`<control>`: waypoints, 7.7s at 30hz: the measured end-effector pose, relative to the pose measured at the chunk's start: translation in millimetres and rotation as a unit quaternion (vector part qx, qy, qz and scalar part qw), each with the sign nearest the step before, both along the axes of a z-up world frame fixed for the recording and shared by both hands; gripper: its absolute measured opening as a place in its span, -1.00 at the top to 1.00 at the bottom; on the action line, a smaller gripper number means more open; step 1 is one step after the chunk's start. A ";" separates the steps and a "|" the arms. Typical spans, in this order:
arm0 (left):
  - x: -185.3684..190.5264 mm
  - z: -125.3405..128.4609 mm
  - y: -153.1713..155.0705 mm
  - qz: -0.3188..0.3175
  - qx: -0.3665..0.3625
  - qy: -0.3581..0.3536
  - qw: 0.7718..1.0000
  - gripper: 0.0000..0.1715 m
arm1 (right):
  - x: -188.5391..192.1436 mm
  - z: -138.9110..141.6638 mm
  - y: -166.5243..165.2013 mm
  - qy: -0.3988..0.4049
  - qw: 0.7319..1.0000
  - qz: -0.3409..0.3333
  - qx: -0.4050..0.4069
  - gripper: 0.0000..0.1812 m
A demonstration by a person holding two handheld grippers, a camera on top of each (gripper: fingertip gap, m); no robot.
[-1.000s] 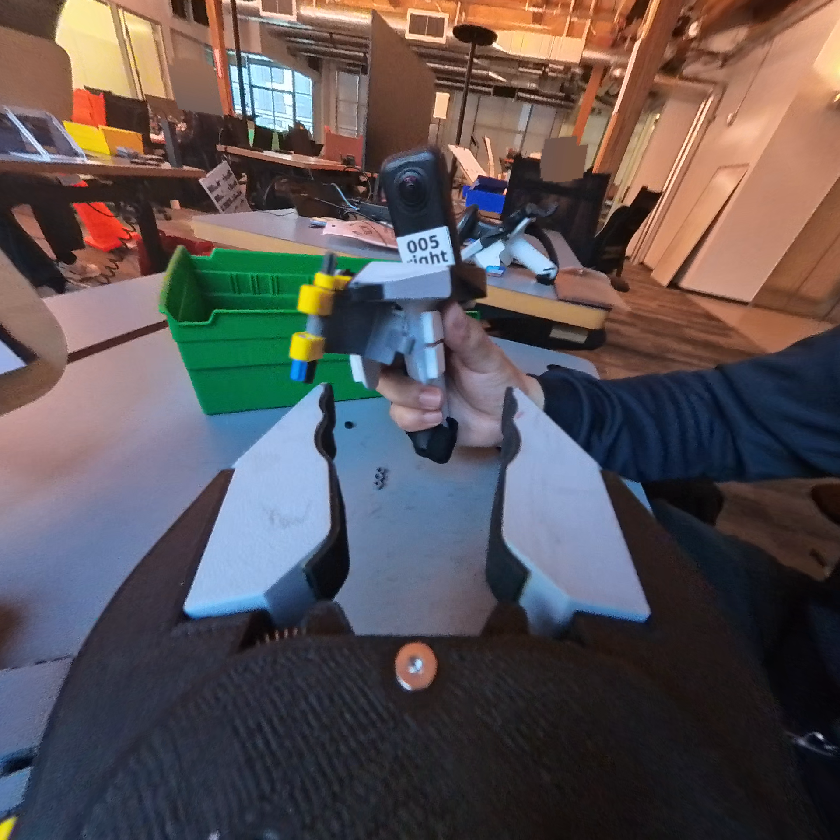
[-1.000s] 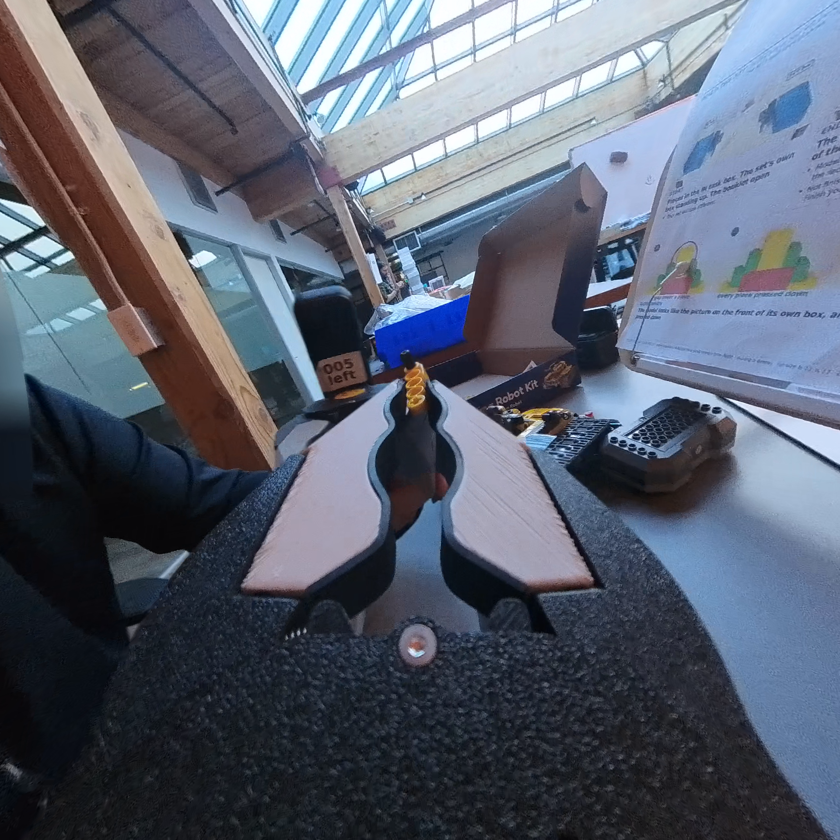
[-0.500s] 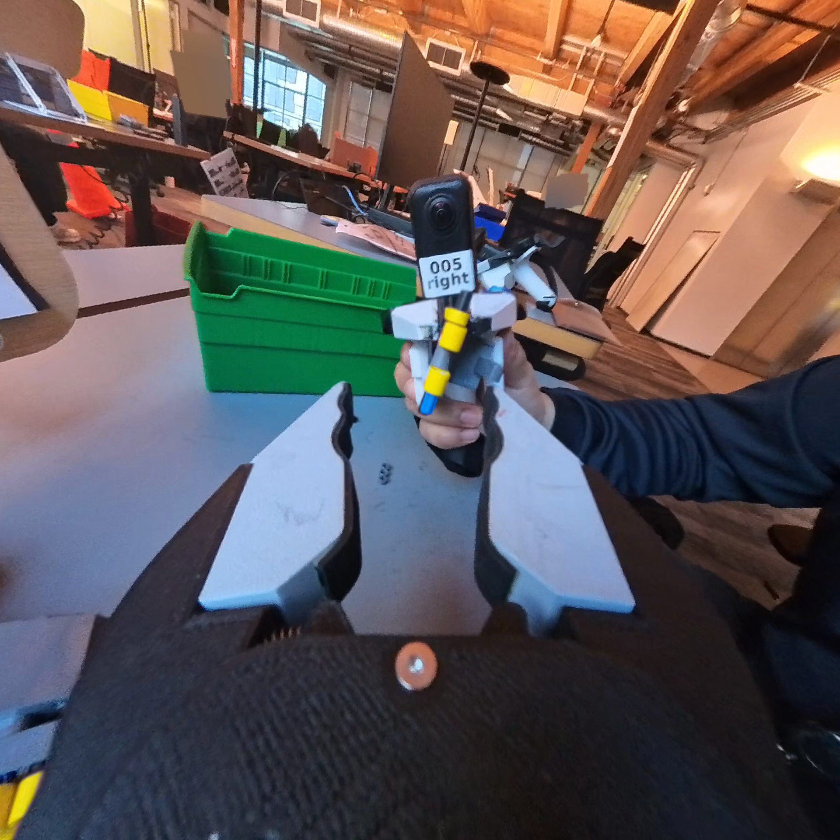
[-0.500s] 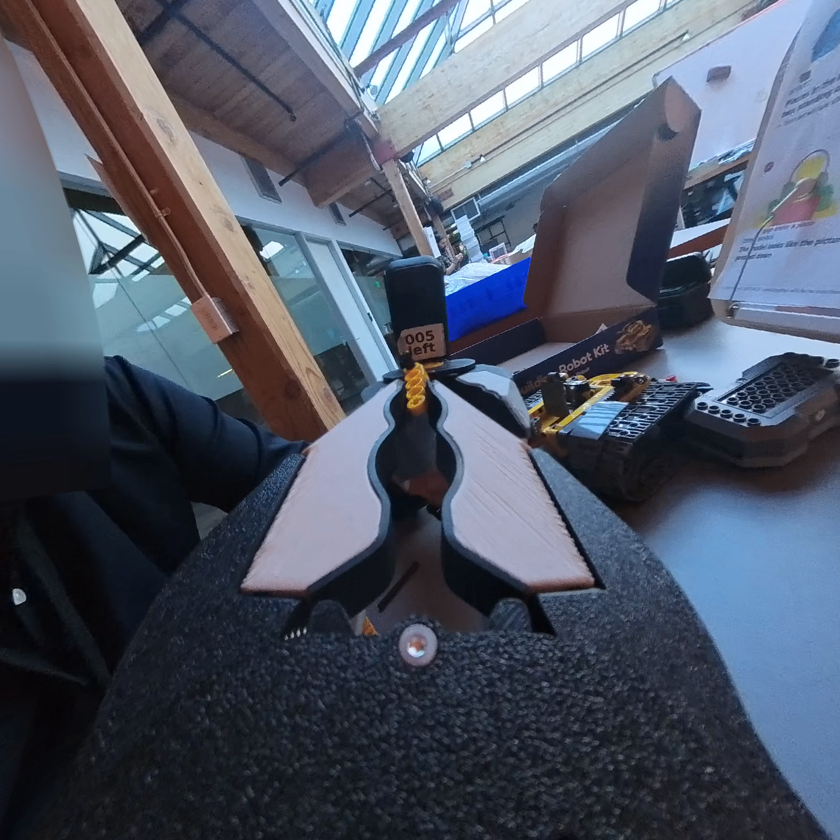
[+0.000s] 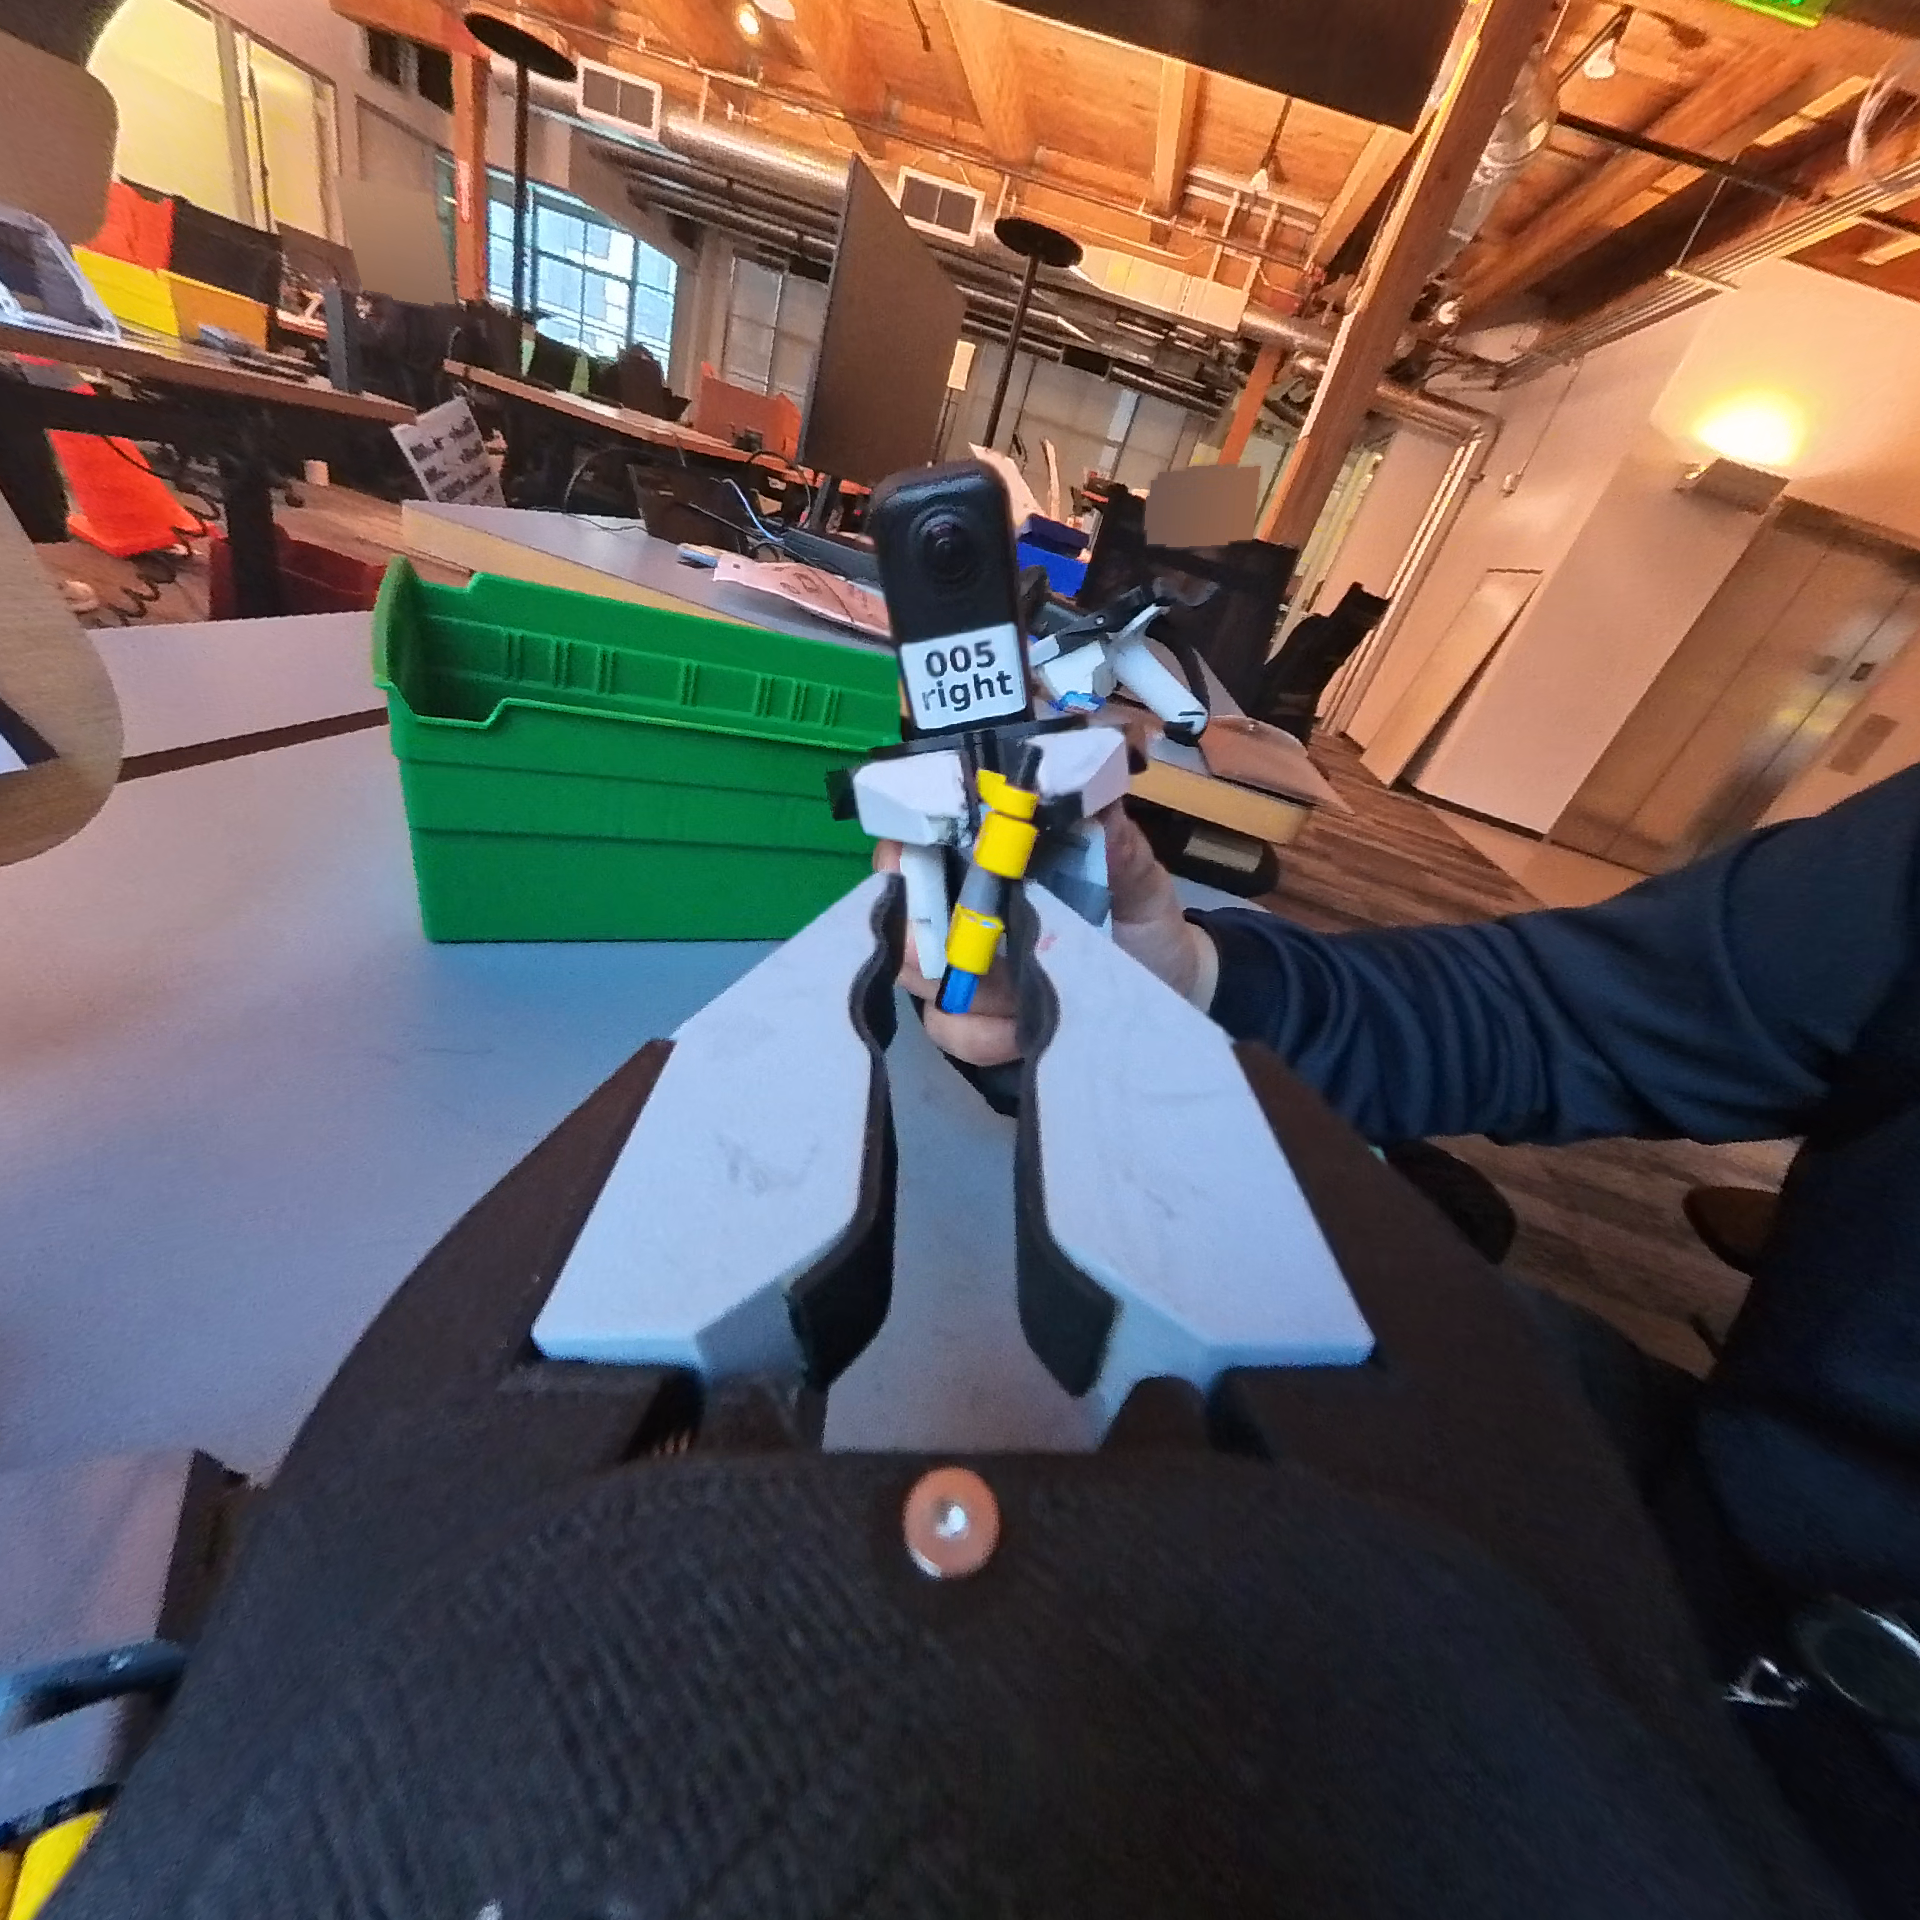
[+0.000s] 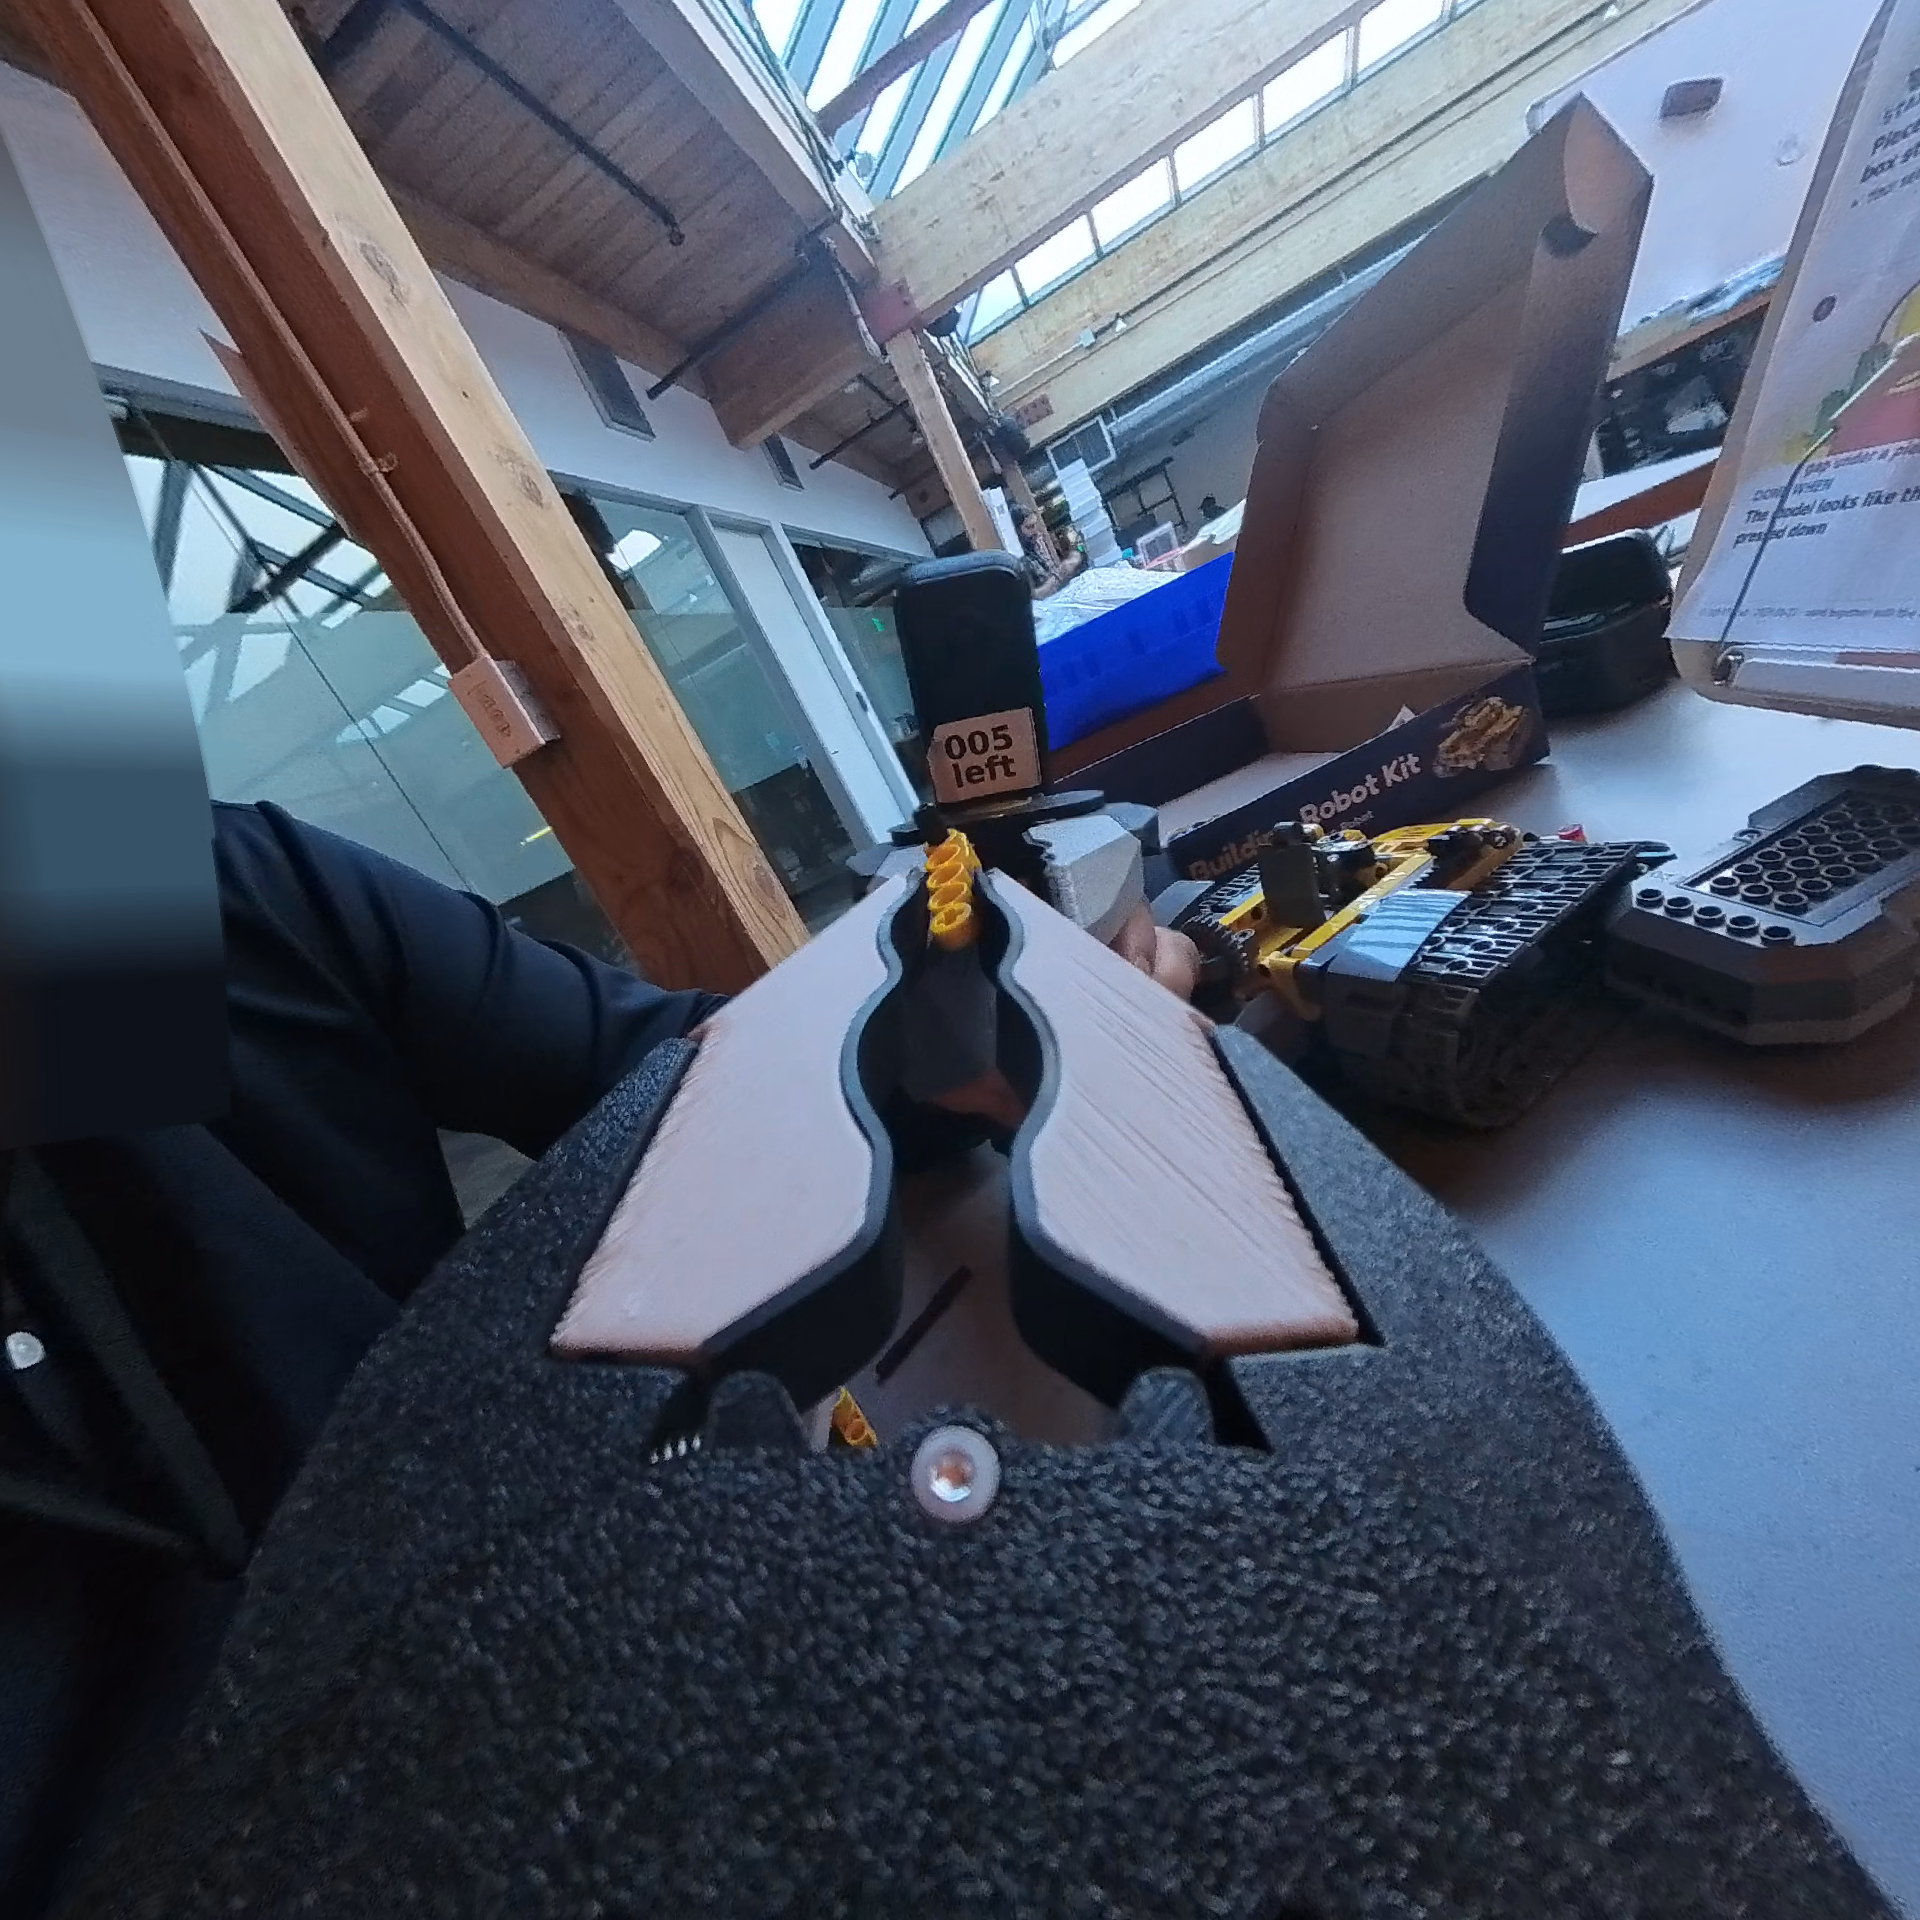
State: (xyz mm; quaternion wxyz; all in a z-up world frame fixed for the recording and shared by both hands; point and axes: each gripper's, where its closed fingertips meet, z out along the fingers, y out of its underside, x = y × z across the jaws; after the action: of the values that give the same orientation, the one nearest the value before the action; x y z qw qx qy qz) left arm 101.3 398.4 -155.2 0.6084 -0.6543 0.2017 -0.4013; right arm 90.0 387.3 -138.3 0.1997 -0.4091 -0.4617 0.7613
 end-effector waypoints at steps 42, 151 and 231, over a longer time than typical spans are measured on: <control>1.1 -9.4 -7.6 0.003 0.008 0.113 0.994 0.94 | 1.4 -17.0 -0.2 -0.045 0.968 -0.077 0.233 0.82; 7.2 29.3 -26.7 -0.096 -0.037 -0.112 0.988 0.67 | 18.2 21.5 11.6 0.098 0.588 -0.435 0.675 1.00; 49.1 -50.5 -47.5 -0.222 -0.208 -0.033 0.952 0.94 | 23.0 -77.7 -40.3 -0.067 0.824 -0.134 0.546 0.56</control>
State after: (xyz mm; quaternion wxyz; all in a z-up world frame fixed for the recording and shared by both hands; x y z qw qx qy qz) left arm 150.4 350.9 -205.7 0.3606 -0.6912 0.2336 -0.5811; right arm 113.0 347.0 -216.1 0.4595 -0.3409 -0.7547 0.3212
